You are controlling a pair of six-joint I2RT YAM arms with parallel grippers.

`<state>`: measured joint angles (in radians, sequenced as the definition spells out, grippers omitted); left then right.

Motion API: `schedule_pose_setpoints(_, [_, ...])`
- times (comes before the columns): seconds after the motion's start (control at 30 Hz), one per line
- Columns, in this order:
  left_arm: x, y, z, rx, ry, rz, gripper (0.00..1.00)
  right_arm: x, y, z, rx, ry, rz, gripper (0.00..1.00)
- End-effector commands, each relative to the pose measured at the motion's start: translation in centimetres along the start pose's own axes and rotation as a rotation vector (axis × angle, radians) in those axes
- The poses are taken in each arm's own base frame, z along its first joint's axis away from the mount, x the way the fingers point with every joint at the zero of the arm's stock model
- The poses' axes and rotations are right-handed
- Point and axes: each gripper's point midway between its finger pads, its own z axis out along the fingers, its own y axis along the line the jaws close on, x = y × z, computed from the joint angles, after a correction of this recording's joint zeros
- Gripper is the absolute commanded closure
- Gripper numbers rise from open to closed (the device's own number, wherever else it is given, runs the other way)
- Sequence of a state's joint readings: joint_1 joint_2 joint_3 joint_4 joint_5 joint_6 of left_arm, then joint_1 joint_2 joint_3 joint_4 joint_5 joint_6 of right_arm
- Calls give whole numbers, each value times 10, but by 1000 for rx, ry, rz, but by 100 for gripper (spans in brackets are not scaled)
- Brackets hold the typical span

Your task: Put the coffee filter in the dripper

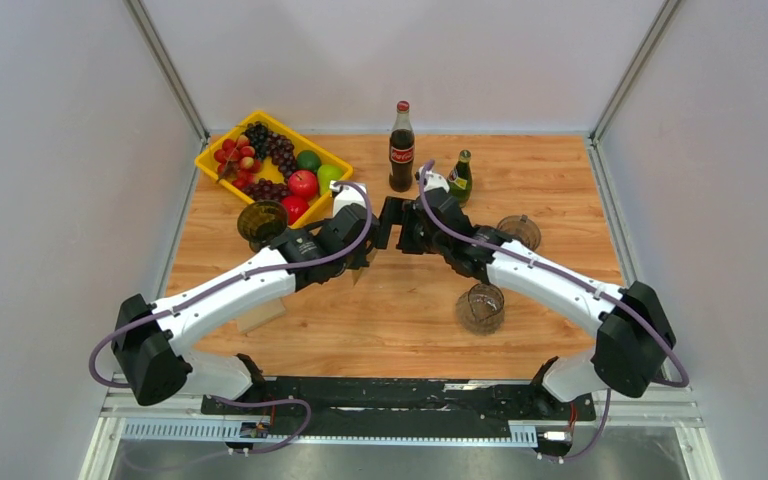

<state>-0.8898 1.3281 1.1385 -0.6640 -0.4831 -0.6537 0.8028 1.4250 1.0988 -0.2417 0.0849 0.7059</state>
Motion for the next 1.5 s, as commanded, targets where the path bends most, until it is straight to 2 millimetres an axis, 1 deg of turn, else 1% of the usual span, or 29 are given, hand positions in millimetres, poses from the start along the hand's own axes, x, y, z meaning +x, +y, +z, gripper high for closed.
schedule_pose_setpoints(0.0, [-22, -12, -5, 22, -58, -53, 100, -3, 16, 9, -42, 11, 48, 2])
schedule_pose_setpoints(0.13, [-25, -14, -6, 29, -68, -74, 100, 14, 6, 18, -19, 59, 44, 2])
schedule_pose_setpoints(0.3, [-28, -12, -4, -3, -66, -97, 100, 28, -9, 21, 28, 76, 41, 2])
schedule_pose_setpoints(0.37, [-28, -14, -3, -8, -58, -100, 100, 31, -11, 22, 45, 71, 32, 2])
schedule_pose_setpoints(0.47, [-27, -22, -2, 31, -48, -109, 100, 33, -13, 27, 69, 63, 12, 3])
schedule_pose_setpoints(0.57, [-28, -28, -3, 60, -48, -115, 100, 36, -22, 34, 114, 63, 1, 4])
schedule_pose_setpoints(0.7, [-29, -26, -7, 62, -52, -127, 100, 43, -31, 41, 150, 75, 10, 9])
schedule_pose_setpoints(0.77, [-28, -23, -8, 58, -57, -134, 100, 46, -32, 42, 154, 83, 17, 13])
schedule_pose_setpoints(0.87, [-28, -21, -9, 53, -61, -142, 100, 48, -36, 41, 162, 85, 15, 16])
schedule_pose_setpoints(0.97, [-29, -17, -11, 42, -72, -143, 100, 48, -39, 39, 170, 81, 6, 17])
schedule_pose_setpoints(1.13, [-32, -2, -13, -31, -88, -130, 100, 51, -44, 33, 168, 86, -41, 16])
schedule_pose_setpoints(1.23, [-31, 2, -14, -44, -90, -115, 100, 48, -47, 28, 169, 75, -71, 16])
schedule_pose_setpoints(1.37, [-28, 3, -14, -48, -78, -99, 100, 43, -43, 20, 147, 62, -114, 14])
schedule_pose_setpoints(1.47, [-27, 8, -15, -66, -76, -100, 100, 39, -47, 13, 151, 46, -141, 13])
